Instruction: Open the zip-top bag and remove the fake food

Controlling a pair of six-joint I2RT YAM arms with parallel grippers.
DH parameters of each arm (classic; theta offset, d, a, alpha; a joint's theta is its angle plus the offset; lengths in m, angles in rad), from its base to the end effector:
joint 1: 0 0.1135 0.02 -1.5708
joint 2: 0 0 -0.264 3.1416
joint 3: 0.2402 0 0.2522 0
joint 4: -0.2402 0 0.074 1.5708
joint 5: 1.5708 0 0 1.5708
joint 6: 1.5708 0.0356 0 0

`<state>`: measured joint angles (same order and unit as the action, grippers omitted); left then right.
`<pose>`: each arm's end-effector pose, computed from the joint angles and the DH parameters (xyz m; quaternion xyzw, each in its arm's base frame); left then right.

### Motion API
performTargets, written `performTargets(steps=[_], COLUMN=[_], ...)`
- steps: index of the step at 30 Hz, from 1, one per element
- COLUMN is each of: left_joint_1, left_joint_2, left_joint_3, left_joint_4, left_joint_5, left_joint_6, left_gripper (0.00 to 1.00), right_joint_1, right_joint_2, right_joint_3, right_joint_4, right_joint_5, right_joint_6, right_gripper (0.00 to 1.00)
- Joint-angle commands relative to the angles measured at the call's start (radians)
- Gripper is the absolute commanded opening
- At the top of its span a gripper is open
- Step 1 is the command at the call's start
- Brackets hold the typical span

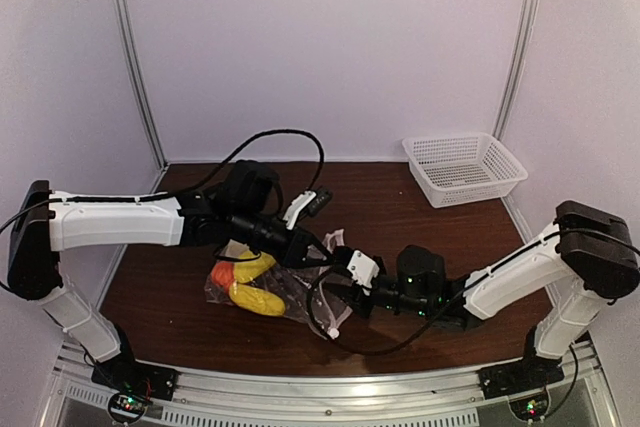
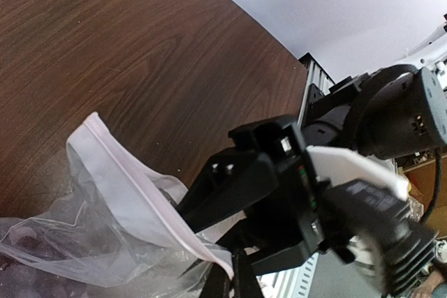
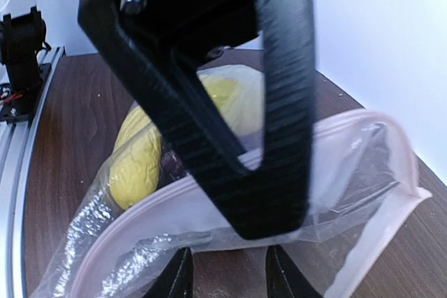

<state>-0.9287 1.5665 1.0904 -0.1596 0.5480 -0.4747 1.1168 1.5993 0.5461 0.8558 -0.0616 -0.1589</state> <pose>0.1936 -0.2899 0.2566 0.3122 0.8099 -0.4646 0.1755 0.1332 0.2780 0.1727 -0.4760 0.6094 0.3132 0.5514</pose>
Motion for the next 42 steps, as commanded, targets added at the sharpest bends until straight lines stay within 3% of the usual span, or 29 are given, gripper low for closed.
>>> performTargets(steps=[1, 9, 13, 18, 20, 23, 25, 26, 29, 34, 38, 42], left_joint_1=[-0.007, -0.005, 0.055, 0.234, 0.32, 0.455, 0.514, 0.537, 0.56, 0.562, 0.562, 0.561], left_joint_2=[-0.022, -0.071, -0.151, -0.337, -0.413, -0.465, -0.481, -0.476, -0.434, -0.378, -0.311, -0.248], left_joint_3=[0.028, 0.013, -0.054, -0.221, -0.274, -0.349, -0.391, -0.409, -0.431, -0.483, -0.506, -0.508], left_joint_4=[0.014, -0.004, 0.008, 0.043, 0.002, -0.06, -0.072, -0.07, -0.067, 0.026, 0.079, 0.135], left_joint_5=[0.038, -0.006, -0.096, -0.181, -0.242, -0.297, -0.307, -0.294, -0.261, -0.19, -0.151, -0.093], left_joint_6=[0.021, 0.031, -0.017, -0.093, -0.106, -0.108, -0.095, -0.084, -0.054, -0.039, -0.022, -0.021], left_gripper=[0.0, 0.03, 0.43, 0.74, 0.81, 0.82, 0.82, 0.82, 0.77, 0.71, 0.63, 0.46], right_joint_1=[0.015, 0.017, 0.017, 0.015, 0.015, 0.015, 0.014, 0.014, 0.011, -0.015, -0.047, -0.072], right_joint_2=[0.112, 0.238, 0.257, 0.245, 0.235, 0.225, 0.222, 0.221, 0.209, 0.2, 0.208, 0.222], right_joint_3=[0.055, 0.111, 0.12, 0.094, 0.083, 0.073, 0.069, 0.071, 0.08, 0.183, 0.193, 0.192], right_joint_4=[0.011, 0.104, 0.131, 0.164, 0.176, 0.178, 0.182, 0.181, 0.16, -0.054, -0.047, -0.031], right_joint_5=[0.002, -0.036, -0.033, -0.015, -0.005, 0.017, 0.03, 0.037, 0.024, -0.096, -0.178, -0.226], right_joint_6=[-0.088, -0.111, -0.11, -0.09, -0.081, -0.057, -0.042, -0.026, -0.009, 0.007, 0.032, 0.053], right_gripper=[0.38, 0.56, 0.67, 0.77, 0.79, 0.82, 0.98, 0.99, 1.0, 1.0, 1.0, 1.0])
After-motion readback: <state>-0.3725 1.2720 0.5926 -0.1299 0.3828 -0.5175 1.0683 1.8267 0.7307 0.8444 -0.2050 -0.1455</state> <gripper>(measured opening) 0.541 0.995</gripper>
